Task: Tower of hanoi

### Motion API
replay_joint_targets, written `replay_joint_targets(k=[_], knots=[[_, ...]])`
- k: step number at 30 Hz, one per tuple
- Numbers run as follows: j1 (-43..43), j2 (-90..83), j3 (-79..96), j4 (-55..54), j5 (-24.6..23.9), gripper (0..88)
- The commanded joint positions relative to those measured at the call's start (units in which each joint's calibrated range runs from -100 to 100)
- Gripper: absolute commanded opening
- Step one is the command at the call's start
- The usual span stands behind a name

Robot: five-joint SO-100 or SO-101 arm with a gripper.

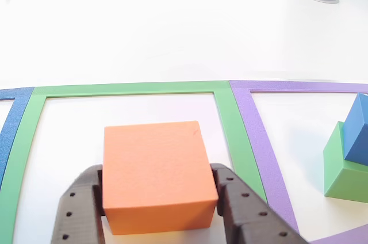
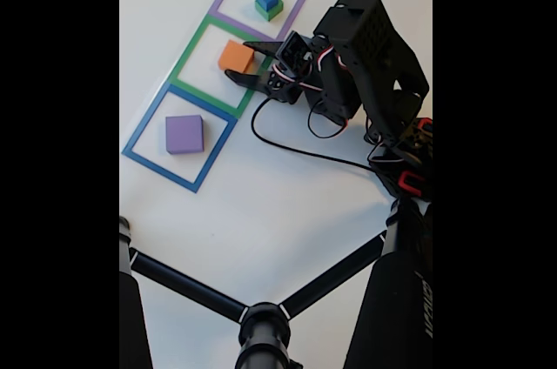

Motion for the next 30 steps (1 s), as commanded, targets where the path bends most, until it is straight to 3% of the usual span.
replay_joint_targets(k=[1, 10, 15, 21, 30], knots=[[-0.87, -0.39, 0.11, -1.37, 0.54, 14.5], [-1.54, -6.21, 3.65, -0.08, 0.54, 13.4], [-1.73, -20.9, 9.47, 9.07, 0.54, 12.5], [-1.44, -43.27, 10.65, 31.42, 0.54, 12.5], [0.76, -71.36, -7.17, 87.29, 0.54, 12.6]])
